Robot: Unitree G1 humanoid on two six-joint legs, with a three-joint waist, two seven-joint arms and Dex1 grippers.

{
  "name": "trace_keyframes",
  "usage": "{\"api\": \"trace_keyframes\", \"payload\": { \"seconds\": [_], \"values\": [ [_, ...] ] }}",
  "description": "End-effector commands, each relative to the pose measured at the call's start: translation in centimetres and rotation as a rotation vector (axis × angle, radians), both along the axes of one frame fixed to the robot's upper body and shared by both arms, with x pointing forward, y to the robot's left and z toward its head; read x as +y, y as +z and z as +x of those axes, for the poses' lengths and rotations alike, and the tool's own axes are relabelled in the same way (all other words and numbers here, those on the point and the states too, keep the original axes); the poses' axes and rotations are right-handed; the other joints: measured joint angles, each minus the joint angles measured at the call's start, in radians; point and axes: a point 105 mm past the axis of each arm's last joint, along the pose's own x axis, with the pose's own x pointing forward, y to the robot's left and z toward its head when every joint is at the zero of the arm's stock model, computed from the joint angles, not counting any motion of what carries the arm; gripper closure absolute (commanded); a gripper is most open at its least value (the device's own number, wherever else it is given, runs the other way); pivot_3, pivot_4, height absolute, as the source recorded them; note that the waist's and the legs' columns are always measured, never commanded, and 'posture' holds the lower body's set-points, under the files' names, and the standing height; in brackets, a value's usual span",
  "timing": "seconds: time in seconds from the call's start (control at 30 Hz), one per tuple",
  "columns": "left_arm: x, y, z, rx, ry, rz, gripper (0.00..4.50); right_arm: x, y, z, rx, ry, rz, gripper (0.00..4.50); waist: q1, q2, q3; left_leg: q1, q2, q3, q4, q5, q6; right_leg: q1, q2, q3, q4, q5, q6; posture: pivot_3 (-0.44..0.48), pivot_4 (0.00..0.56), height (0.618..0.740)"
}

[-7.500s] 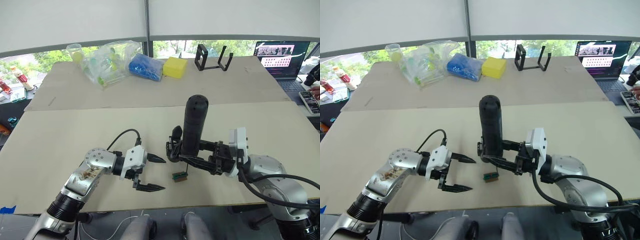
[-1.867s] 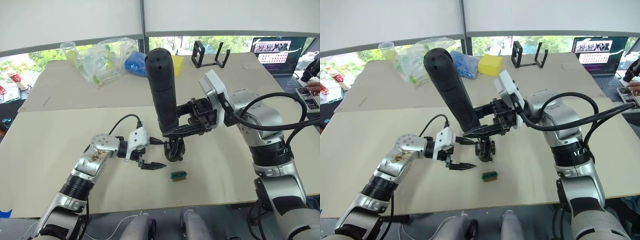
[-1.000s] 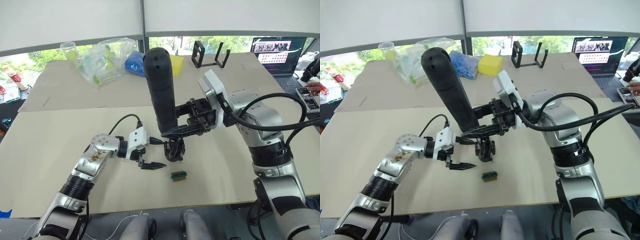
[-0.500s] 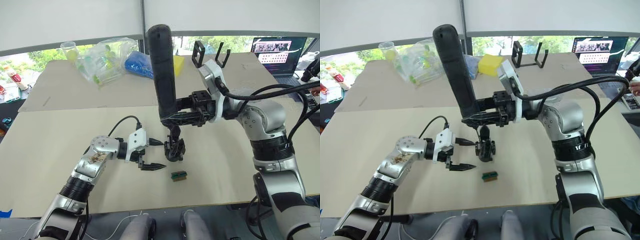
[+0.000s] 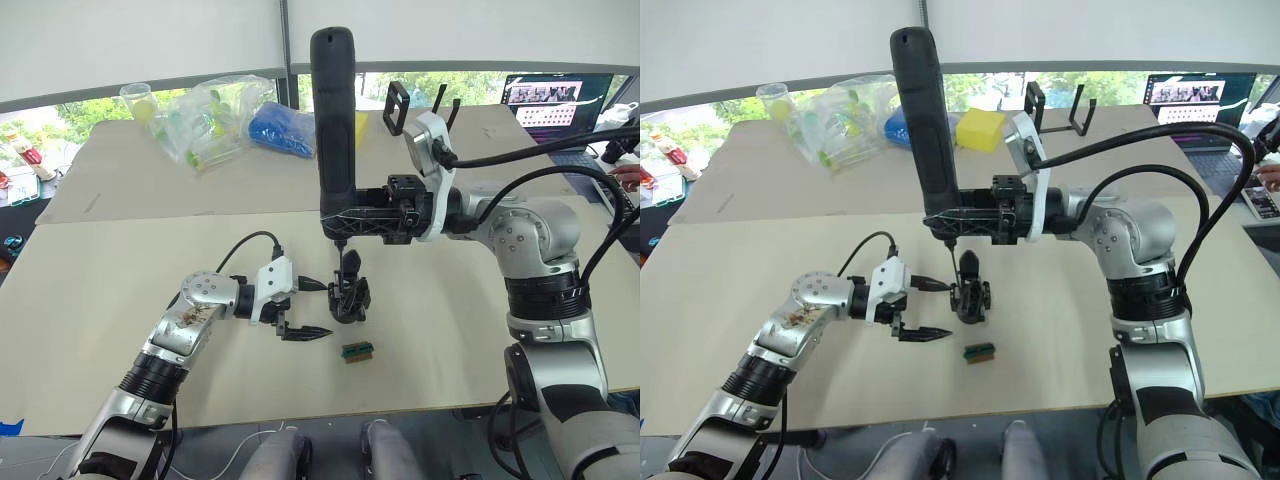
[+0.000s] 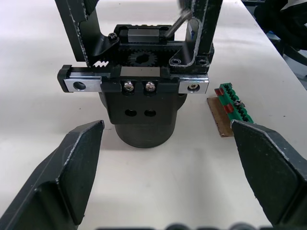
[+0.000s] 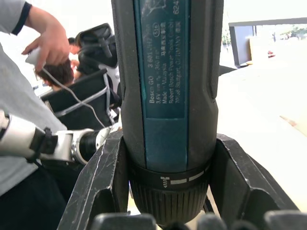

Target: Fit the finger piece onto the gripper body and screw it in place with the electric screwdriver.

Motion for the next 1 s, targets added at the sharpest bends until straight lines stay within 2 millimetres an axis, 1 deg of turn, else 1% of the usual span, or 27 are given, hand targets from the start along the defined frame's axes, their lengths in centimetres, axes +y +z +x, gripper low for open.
{"api": "trace_keyframes", "payload": {
  "seconds": [0.03,0.43,0.6,0.7,0.8,0.9,1.0],
  "values": [
    [-0.1,1.1,-0.2,-0.06,-0.018,-0.019,0.0,-0.2,2.7,-1.0,-0.07,0.01,0.066,2.57,0.0,0.0,0.0,0.0,0.0,0.0,0.0,0.0,0.0,0.0,0.0,0.0,0.0,0.0,0.0,0.0,0.15,0.737],
    [-0.2,1.2,-0.1,-0.064,-0.019,-0.022,0.0,0.2,1.9,-0.6,-0.074,-0.037,0.057,2.57,0.0,0.0,0.0,0.0,0.0,0.0,0.0,0.0,0.0,0.0,0.0,0.0,0.0,0.0,0.0,0.0,0.15,0.737],
    [-0.1,1.2,-0.1,-0.063,-0.015,-0.022,0.0,0.4,2.2,-0.7,-0.091,-0.034,0.067,2.57,0.0,0.0,0.0,0.0,0.0,0.0,0.0,0.0,0.0,0.0,0.0,0.0,0.0,0.0,0.0,0.0,0.15,0.737],
    [0.0,1.2,-0.1,-0.064,-0.012,-0.022,0.0,0.4,2.7,-2.1,-0.177,0.041,0.113,2.57,0.0,0.0,0.0,0.0,0.0,0.0,0.0,0.0,0.0,0.0,0.0,0.0,0.0,0.0,0.0,0.0,0.15,0.737],
    [0.0,1.2,-0.1,-0.065,-0.011,-0.021,0.0,0.0,2.6,-3.6,-0.285,0.118,0.138,2.57,0.0,0.0,0.0,0.0,0.0,0.0,0.0,0.0,0.0,0.0,0.0,0.0,0.0,0.0,0.0,0.0,0.15,0.737],
    [0.1,1.2,-0.1,-0.064,-0.011,-0.019,0.0,-0.2,2.5,-4.1,-0.325,0.145,0.149,2.57,-0.001,0.0,0.0,0.0,0.0,0.0,0.0,0.0,0.0,0.0,0.001,0.0,0.0,0.0,0.0,0.0,0.15,0.737],
    [0.2,1.2,-0.1,-0.063,-0.012,-0.017,0.0,-0.2,2.5,-4.1,-0.358,0.141,0.146,2.57,-0.001,0.0,0.0,0.001,0.0,0.0,0.001,0.0,0.0,0.0,0.001,0.0,0.0,0.0,0.0,0.0,0.15,0.737]
  ]
}}
